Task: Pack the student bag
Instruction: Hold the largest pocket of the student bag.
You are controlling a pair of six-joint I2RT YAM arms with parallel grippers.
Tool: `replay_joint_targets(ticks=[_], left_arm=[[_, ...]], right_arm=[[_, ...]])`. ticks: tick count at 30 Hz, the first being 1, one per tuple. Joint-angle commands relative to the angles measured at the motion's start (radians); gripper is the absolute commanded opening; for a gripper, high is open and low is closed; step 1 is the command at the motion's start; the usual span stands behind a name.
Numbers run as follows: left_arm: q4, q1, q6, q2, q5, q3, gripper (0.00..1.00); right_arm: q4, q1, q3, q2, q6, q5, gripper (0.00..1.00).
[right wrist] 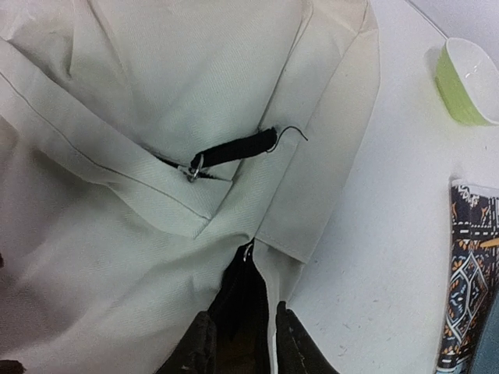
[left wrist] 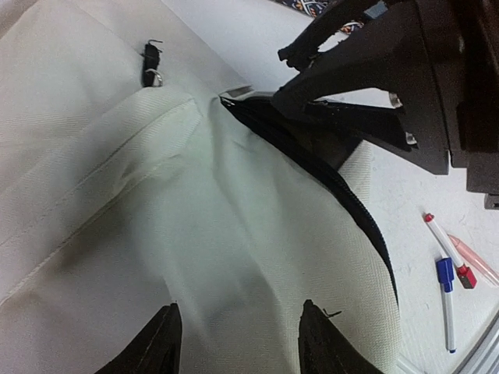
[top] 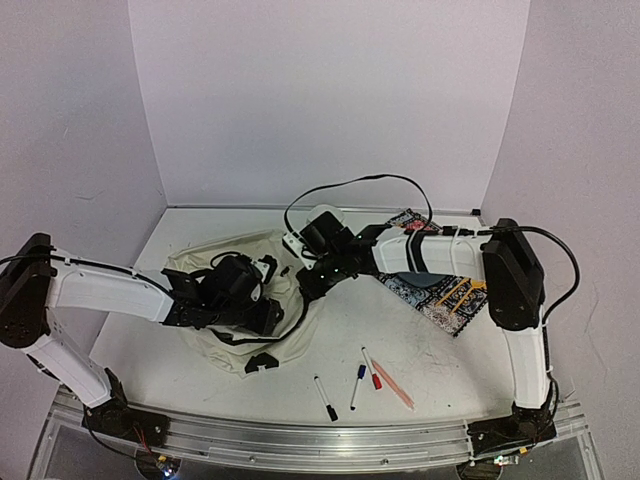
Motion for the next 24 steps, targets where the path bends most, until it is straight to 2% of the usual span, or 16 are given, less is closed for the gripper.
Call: replay_joint_targets(ticks=[1, 6, 10, 15, 24], left_arm=[[0.078, -0.025, -0.001, 0.031, 0.064, 0.005, 0.53], [0.088, -0.051, 0.012, 0.103, 0.026, -0.015, 0.53], [0.090, -0.062, 0.008, 0.153, -0.007, -0.034, 0.52], [0.110, -0.062, -0.001, 0.158, -0.034, -0.069, 0.49], [0.121, -0.062, -0.017, 0.169, -0.040, -0.085, 0.48]], right_arm=[[-0.034, 0.002, -0.062, -0.059, 0.065, -0.065, 0.30], [0.003, 0.000, -0.113, -0.055, 0.129, -0.154, 0.32], [0.029, -0.009, -0.134, -0.039, 0.180, -0.168, 0.37], [0.041, -0.055, -0.136, -0.009, 0.239, -0.184, 0.38], [0.100, -0.136, -0.131, 0.018, 0.340, -0.339, 0.45]])
